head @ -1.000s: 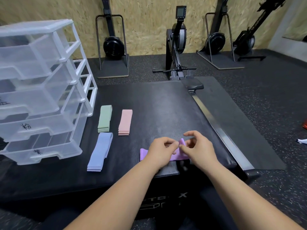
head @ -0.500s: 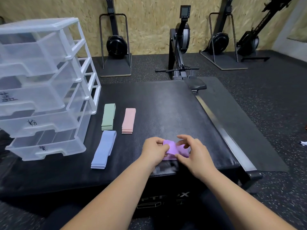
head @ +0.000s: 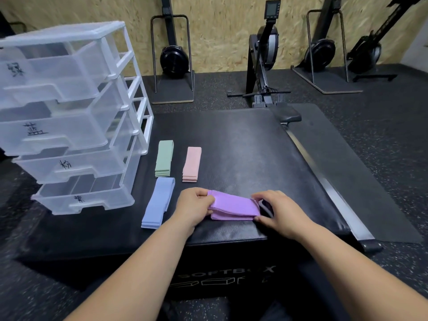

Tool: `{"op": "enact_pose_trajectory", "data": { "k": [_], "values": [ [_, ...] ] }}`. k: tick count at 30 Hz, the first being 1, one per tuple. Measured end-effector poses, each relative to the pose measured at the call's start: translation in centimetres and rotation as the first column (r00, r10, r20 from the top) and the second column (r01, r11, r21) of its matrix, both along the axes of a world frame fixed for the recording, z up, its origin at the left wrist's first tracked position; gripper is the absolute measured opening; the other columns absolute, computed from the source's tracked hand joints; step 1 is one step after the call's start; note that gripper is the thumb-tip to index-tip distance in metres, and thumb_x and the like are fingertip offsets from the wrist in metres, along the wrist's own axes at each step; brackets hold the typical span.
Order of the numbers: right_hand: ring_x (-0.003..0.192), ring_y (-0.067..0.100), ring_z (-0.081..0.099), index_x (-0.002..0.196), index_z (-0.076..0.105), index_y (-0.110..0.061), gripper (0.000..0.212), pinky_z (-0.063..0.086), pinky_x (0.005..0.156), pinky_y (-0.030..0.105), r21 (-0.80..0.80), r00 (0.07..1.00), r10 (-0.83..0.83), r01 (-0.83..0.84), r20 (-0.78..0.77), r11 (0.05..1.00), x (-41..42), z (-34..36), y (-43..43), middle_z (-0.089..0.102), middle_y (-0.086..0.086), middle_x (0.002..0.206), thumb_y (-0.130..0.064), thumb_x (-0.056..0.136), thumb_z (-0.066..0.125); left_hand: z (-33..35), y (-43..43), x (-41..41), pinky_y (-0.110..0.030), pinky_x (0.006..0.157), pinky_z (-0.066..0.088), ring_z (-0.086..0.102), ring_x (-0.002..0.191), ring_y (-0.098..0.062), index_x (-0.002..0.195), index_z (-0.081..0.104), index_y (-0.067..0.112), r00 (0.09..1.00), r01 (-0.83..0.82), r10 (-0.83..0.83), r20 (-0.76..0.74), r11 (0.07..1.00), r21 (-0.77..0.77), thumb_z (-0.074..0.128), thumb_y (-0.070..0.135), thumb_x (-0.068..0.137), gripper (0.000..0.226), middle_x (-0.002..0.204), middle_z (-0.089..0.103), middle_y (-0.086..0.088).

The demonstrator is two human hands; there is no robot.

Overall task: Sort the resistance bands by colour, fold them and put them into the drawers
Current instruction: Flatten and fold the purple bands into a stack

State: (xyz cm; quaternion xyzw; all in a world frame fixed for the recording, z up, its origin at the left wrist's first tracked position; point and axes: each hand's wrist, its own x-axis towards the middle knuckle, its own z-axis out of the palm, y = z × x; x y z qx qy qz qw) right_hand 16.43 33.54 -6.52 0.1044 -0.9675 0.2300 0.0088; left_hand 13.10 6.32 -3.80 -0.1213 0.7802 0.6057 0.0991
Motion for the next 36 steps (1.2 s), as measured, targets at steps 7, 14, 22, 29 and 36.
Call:
{"op": "enact_pose_trajectory", "data": {
  "k": [7, 14, 22, 29, 36],
  "values": [
    [0.118, 0.014, 0.05, 0.129, 0.064, -0.043, 0.045, 0.041, 0.09, 0.026, 0.111, 0.996, 0.091, -0.091, 0.002, 0.99, -0.8, 0.2, -1.2, 0.058, -0.016, 0.126, -0.05, 0.087, 0.079, -1.6, -1.5, 0.0, -0.044, 0.086, 0.064, 0.077, 0.08, -0.019, 0.098, 0.076, 0.027, 0.998, 0.031, -0.044, -0.047, 0.97, -0.242, 0.063, 0.022, 0.071, 0.03, 0.082, 0.079, 0.007],
    [0.113, 0.017, 0.053, 0.128, 0.064, -0.045, 0.045, 0.049, 0.097, 0.034, 0.161, 0.992, 0.124, -0.117, -0.03, 0.98, -0.6, 0.1, -1.2, 0.057, -0.017, 0.123, -0.06, 0.087, 0.073, -2.4, -1.4, 0.2, -0.036, 0.097, 0.048, 0.061, 0.118, -0.025, 0.136, 0.06, 0.02, 0.929, 0.191, -0.351, -0.115, 0.723, -0.664, 0.062, 0.018, 0.093, 0.043, 0.127, 0.065, -0.002],
    [0.109, 0.016, 0.052, 0.12, 0.072, -0.048, 0.024, 0.047, 0.093, 0.033, 0.076, 0.996, -0.021, 0.027, -0.087, 0.997, 0.1, -0.7, -2.0, 0.055, -0.014, 0.118, -0.054, 0.099, 0.062, -2.8, -1.7, -0.8, -0.04, 0.095, 0.045, 0.051, 0.116, -0.025, 0.122, 0.065, 0.031, 0.721, 0.134, -0.65, -0.242, 0.473, -0.871, 0.062, 0.003, 0.085, 0.047, 0.133, 0.053, 0.006],
    [0.12, 0.025, 0.053, 0.146, 0.048, -0.04, 0.057, 0.048, 0.102, 0.042, 0.117, 0.96, -0.247, 0.232, 0.13, 0.966, -0.1, 0.2, -4.0, 0.058, -0.003, 0.119, -0.045, 0.094, 0.07, -2.9, -1.2, -0.2, -0.039, 0.095, 0.043, 0.059, 0.106, -0.021, 0.111, 0.073, 0.031, 0.736, 0.147, -0.649, -0.192, 0.43, -0.891, 0.051, 0.038, 0.103, 0.025, 0.12, 0.065, 0.01],
    [0.091, 0.024, 0.065, 0.096, 0.068, -0.02, 0.022, 0.051, 0.076, 0.032, 0.079, 0.864, -0.404, 0.4, 0.3, 0.913, -1.8, 1.7, -5.5, 0.072, 0.001, 0.095, -0.029, 0.08, 0.08, -2.6, -0.7, -0.2, -0.039, 0.098, 0.041, 0.055, 0.116, -0.023, 0.126, 0.061, 0.032, 0.772, 0.142, -0.606, -0.193, 0.46, -0.876, 0.062, 0.034, 0.101, 0.024, 0.125, 0.062, 0.007]
  ]
}}
